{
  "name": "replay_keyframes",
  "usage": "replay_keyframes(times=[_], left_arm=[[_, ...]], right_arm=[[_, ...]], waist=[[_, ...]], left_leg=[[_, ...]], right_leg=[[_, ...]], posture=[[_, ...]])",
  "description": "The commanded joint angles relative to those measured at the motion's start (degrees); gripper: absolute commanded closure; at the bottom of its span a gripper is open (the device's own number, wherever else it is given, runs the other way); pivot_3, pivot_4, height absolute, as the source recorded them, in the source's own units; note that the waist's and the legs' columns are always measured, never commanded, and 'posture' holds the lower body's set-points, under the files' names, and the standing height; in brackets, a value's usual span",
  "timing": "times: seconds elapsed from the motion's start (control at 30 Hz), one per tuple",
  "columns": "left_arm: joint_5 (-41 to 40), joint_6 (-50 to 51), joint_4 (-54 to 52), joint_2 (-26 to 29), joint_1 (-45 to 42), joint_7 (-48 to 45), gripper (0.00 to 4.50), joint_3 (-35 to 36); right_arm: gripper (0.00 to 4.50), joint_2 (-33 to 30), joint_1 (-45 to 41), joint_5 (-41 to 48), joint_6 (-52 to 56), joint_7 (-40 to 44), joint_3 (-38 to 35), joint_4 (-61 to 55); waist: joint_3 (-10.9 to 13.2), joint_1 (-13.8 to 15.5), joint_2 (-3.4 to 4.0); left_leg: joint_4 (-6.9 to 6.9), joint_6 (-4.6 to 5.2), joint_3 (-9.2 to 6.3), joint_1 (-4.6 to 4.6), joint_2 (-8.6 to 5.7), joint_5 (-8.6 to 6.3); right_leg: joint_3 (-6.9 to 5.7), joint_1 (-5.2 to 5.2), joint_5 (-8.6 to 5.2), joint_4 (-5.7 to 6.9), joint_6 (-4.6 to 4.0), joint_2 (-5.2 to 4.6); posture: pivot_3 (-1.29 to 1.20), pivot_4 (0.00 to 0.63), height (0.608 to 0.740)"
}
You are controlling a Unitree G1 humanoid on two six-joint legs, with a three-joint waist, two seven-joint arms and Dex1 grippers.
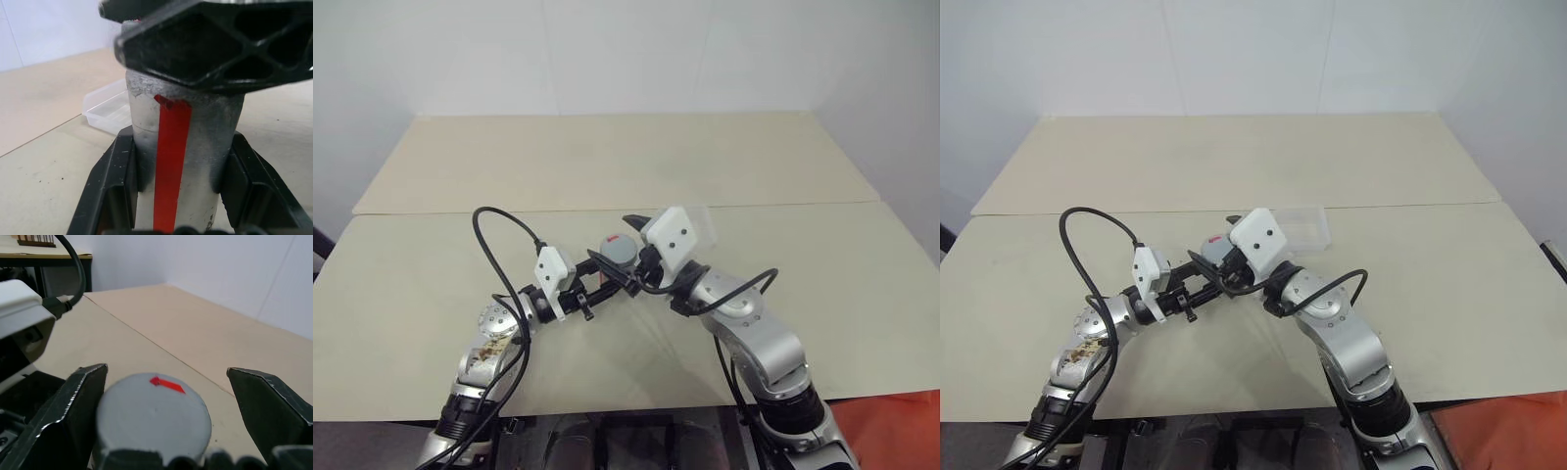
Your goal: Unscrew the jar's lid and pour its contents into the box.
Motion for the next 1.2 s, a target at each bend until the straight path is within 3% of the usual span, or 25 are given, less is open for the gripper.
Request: replay_keyframes(times=[0.03, 0.97, 1.2], left_arm=[[-0.6, -0.7, -1.5, 0.1, -0.4, -0.2, 2.63, 0.5], [0.2, -2.3, 1.2, 0.3, -1.3, -1.5, 2.63, 1.1], [0.3, -2.4, 1.2, 0.3, -1.2, -1.4, 2.63, 1.1]], right_arm=[[0.00, -0.4, 1.2, -0.1, -0.6, -0.9, -2.9, -3.6], [0.00, -8.5, 9.3, 3.6, 1.3, 1.8, -9.8, -10.4], [0.00, -15.4, 11.3, 7.0, 3.5, 8.4, -10.1, -13.2]], waist=[[0.0, 0.0, 0.00], [0.0, 0.0, 0.00], [0.0, 0.2, -0.01]], left_leg=[[0.00, 0.00, 0.00, 0.00, 0.00, 0.00], [0.00, 0.01, -0.01, 0.01, -0.01, 0.00], [0.01, 0.02, -0.02, 0.00, 0.00, -0.01]], right_leg=[[0.00, 0.00, 0.00, 0.00, 0.00, 0.00], [0.02, 0.02, 0.00, -0.05, 0.00, 0.00], [0.01, 0.03, 0.00, -0.07, 0.00, 0.00]], posture=[[0.00, 0.150, 0.740], [0.00, 0.150, 0.740], [0.00, 0.150, 0.740]])
